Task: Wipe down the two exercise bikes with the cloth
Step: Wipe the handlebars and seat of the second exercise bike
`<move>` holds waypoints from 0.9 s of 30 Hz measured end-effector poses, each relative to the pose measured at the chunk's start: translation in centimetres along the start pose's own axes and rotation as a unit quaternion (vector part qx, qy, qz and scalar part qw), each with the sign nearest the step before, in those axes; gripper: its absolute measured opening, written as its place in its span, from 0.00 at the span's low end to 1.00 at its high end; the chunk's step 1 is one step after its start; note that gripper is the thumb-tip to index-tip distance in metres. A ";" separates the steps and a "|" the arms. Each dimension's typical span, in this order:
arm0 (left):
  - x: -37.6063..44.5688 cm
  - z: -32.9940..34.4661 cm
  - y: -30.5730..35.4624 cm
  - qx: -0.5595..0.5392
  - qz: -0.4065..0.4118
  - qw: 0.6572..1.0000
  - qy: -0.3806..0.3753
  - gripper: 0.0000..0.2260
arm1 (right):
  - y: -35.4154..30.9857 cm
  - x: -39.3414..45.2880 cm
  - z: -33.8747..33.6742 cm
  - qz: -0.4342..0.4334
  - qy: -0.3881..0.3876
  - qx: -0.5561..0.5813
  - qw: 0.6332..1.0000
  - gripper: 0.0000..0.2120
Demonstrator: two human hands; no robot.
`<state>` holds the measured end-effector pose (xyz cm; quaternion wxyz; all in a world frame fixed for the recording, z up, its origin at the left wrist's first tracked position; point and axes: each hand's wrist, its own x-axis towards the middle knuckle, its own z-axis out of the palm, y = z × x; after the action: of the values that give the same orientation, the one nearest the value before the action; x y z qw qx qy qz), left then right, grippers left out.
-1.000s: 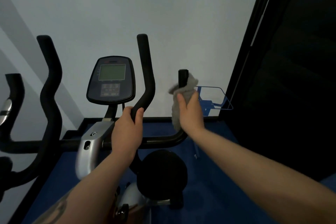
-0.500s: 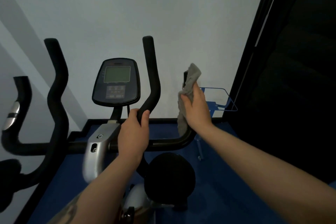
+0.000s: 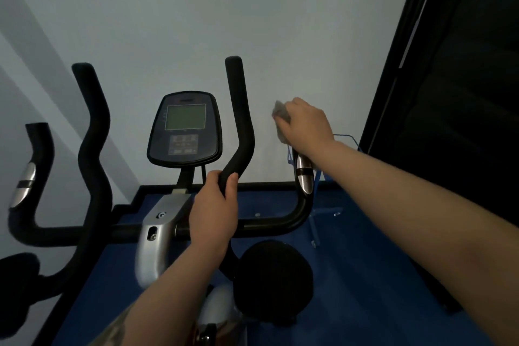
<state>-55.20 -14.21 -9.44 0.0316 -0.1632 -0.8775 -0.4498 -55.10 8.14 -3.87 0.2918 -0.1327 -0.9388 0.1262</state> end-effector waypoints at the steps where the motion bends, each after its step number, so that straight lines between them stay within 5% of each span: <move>1: 0.0 0.0 0.0 -0.001 -0.001 1.000 0.002 0.15 | -0.1 0.4 -0.4 0.034 -0.002 0.033 0.999 0.16; 3: 0.0 0.0 0.0 -0.006 -0.004 1.000 0.002 0.15 | -0.3 0.2 -0.6 0.156 0.032 0.213 0.964 0.17; 5: 0.0 0.0 0.0 -0.009 -0.005 1.000 0.000 0.14 | -1.4 -1.0 0.5 0.274 0.120 0.345 0.890 0.15; 6: 0.0 -0.1 0.0 -0.009 -0.004 1.000 -0.001 0.14 | -2.0 -1.8 1.3 0.288 0.155 0.319 0.890 0.13; 8: 0.0 -0.1 -0.1 -0.008 -0.004 1.000 -0.003 0.14 | -2.5 -2.4 1.9 0.217 0.140 0.178 0.950 0.10; 11: 0.0 -0.1 -0.1 -0.007 -0.004 1.000 -0.009 0.13 | -0.8 -0.2 0.8 0.092 -0.003 0.047 0.995 0.08; 13: 0.1 -0.1 0.0 -0.005 -0.006 1.000 -0.010 0.13 | -0.1 0.8 -0.4 0.125 -0.047 0.139 0.981 0.11; 15: 0.0 -0.1 0.1 -0.009 -0.007 1.000 -0.009 0.12 | -0.5 0.1 -0.7 0.217 -0.012 0.362 0.907 0.14; 17: -0.1 -0.1 0.1 -0.009 -0.004 1.000 -0.011 0.11 | -1.5 -1.8 0.0 0.280 0.050 0.458 0.842 0.12; 23: 0.0 -0.1 0.2 -0.008 -0.002 1.000 -0.016 0.12 | -4.1 -12.9 3.6 0.312 0.048 0.311 0.897 0.25; 27: 0.0 -0.2 0.3 -0.004 0.007 1.000 -0.013 0.11 | -2.1 -8.4 2.4 0.335 0.003 0.376 0.864 0.26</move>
<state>-55.16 -14.15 -9.09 0.0230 -0.1750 -0.8749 -0.4509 -50.21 3.06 -9.46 0.2627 -0.3197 -0.7185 0.5590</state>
